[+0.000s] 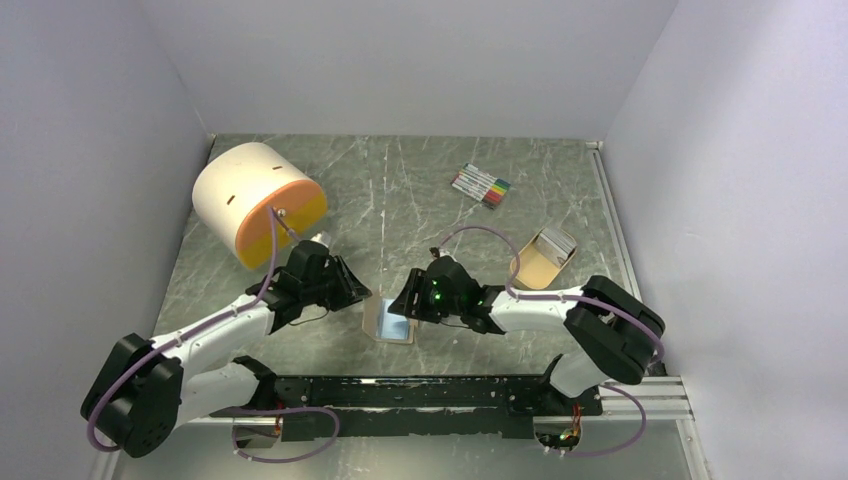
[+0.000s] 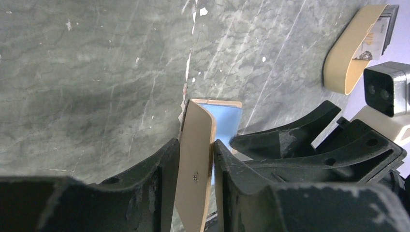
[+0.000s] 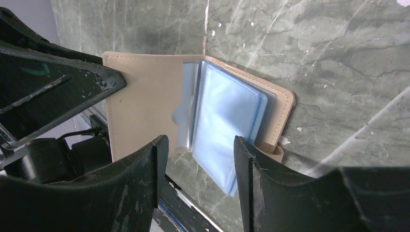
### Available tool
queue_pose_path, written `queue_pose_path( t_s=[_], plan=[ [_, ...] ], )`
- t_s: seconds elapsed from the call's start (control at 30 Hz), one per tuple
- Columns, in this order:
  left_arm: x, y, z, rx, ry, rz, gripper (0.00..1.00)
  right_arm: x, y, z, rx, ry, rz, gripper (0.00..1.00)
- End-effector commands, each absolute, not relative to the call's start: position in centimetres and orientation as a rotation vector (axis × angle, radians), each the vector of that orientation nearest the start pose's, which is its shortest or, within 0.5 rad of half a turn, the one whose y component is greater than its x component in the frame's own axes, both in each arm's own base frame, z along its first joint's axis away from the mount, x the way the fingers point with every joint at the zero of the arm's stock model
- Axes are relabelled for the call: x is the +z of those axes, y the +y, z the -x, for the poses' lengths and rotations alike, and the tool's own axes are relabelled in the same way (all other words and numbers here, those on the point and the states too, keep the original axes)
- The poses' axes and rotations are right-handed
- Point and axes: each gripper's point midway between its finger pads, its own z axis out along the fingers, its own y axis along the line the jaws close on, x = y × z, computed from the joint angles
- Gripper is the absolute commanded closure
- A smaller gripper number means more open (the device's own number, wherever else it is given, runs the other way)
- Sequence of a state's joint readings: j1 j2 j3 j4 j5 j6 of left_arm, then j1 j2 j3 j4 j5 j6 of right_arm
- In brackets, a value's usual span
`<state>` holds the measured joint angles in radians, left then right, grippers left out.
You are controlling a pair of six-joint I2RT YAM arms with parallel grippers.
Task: Put the credit cards into the card holder
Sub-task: Open the card holder at the center of the board, then adjust the card holder at the center of the board.
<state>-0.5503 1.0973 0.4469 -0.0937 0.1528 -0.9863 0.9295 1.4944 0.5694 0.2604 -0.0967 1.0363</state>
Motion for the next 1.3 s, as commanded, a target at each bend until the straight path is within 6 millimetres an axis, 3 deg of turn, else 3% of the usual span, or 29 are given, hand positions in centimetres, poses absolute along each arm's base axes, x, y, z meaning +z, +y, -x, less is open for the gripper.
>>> queue_pose_path(
  t_s=[0.0, 0.2, 0.4, 0.87, 0.97, 1.07, 1.13, 1.27],
  plan=[
    [6.8, -20.5, -22.2, -0.881, 2.467, 0.423, 0.66, 4.7, 32.8, -18.9, 1.006, 2.509, -0.136, 0.44],
    [6.0, -20.3, -21.8, -0.865, 2.496, 0.423, 0.72, 3.8, 32.0, -19.1, 0.92, 2.539, -0.175, 0.44],
    [5.6, -20.3, -21.4, -0.876, 2.5, 0.421, 0.72, 3.1, 32.6, -19.1, 0.914, 2.561, -0.16, 0.44],
    [5.0, -20.7, -20.8, -0.924, 2.505, 0.406, 0.74, 6.1, 35.6, -18.9, 1.159, 2.456, -0.077, 0.46],
    [5.0, -20.7, -20.8, -0.928, 2.504, 0.406, 0.74, 6.0, 35.7, -18.9, 1.159, 2.462, -0.072, 0.46],
    [4.9, -20.7, -20.7, -0.926, 2.507, 0.407, 0.8, 5.4, 35.4, -18.9, 1.125, 2.487, -0.085, 0.46],
    [4.9, -20.6, -20.7, -0.924, 2.507, 0.407, 0.9, 5.3, 35.2, -19.0, 1.099, 2.496, -0.088, 0.46],
    [5.6, -21.2, -20.8, -0.986, 2.47, 0.397, 0.91, 5.2, 33.9, -19.4, 0.992, 2.508, -0.094, 0.46]
  ],
)
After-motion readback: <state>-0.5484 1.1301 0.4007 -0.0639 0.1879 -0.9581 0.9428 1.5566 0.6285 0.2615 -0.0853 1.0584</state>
